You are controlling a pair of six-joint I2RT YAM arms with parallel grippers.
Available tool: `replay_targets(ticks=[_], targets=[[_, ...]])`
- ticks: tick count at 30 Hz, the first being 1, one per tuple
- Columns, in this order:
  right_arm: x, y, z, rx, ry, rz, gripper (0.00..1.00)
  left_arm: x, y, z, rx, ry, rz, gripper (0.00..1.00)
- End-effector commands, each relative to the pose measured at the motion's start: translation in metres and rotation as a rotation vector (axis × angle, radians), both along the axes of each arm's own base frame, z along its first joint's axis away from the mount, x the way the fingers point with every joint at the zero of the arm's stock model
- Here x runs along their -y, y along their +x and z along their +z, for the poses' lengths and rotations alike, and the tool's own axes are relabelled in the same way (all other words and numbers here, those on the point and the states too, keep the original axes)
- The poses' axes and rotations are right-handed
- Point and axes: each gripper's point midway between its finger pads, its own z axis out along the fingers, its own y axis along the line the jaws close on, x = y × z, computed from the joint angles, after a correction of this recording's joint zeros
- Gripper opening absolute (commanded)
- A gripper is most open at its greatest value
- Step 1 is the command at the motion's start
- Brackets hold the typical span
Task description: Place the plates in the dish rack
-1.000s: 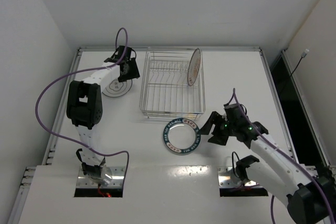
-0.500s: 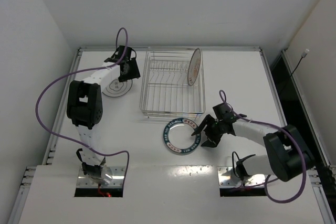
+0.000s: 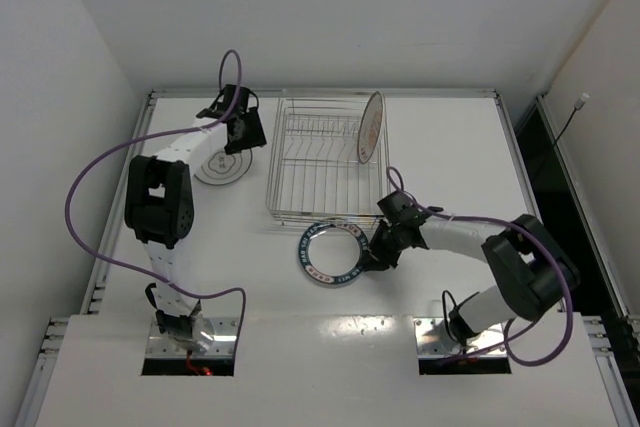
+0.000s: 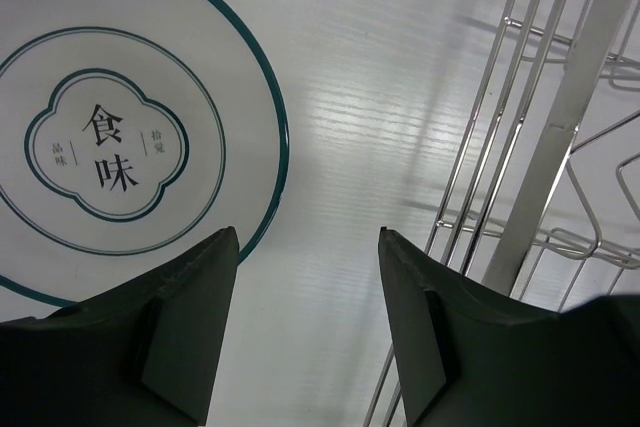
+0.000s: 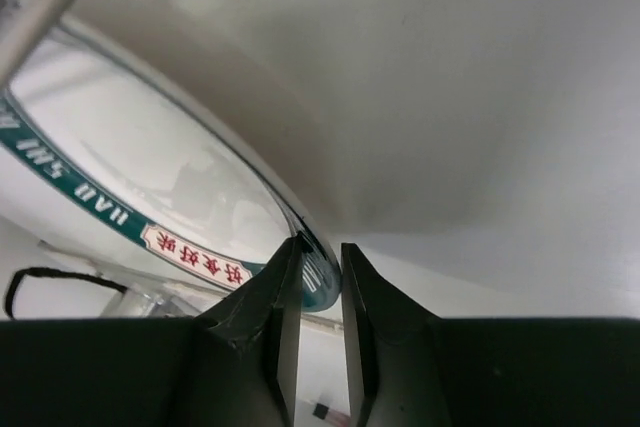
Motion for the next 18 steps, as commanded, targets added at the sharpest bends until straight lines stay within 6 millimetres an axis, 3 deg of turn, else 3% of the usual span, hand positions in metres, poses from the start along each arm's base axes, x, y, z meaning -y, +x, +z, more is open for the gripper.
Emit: replay_targets(ticks=[1,3,9,11,14,18], targets=[[0.002,-0.005,0.018,0.034,-0.059,0.025,0.00,-0.003,0.009,0.044,0.097,-0.015,0.009,0.55],[0.000,-0.006,0.040,0.092,-0.062,0.045,0.00,-0.005,0.007,0.043,0.090,-0.006,0.015,0.55],[-0.006,-0.035,0.109,0.242,-0.066,0.100,0.00,-0.005,0.007,0.047,0.099,-0.008,0.015,0.55],[0.005,-0.044,0.127,0.295,-0.097,0.090,0.00,-0.006,0.007,0.047,0.100,-0.001,0.021,0.55],[0.010,-0.044,0.156,0.382,-0.094,0.054,0.00,-0.006,0.007,0.047,0.100,-0.001,0.021,0.55],[0.010,-0.030,0.219,0.543,-0.068,0.019,0.00,-0.008,0.007,0.048,0.101,0.006,0.027,0.55]])
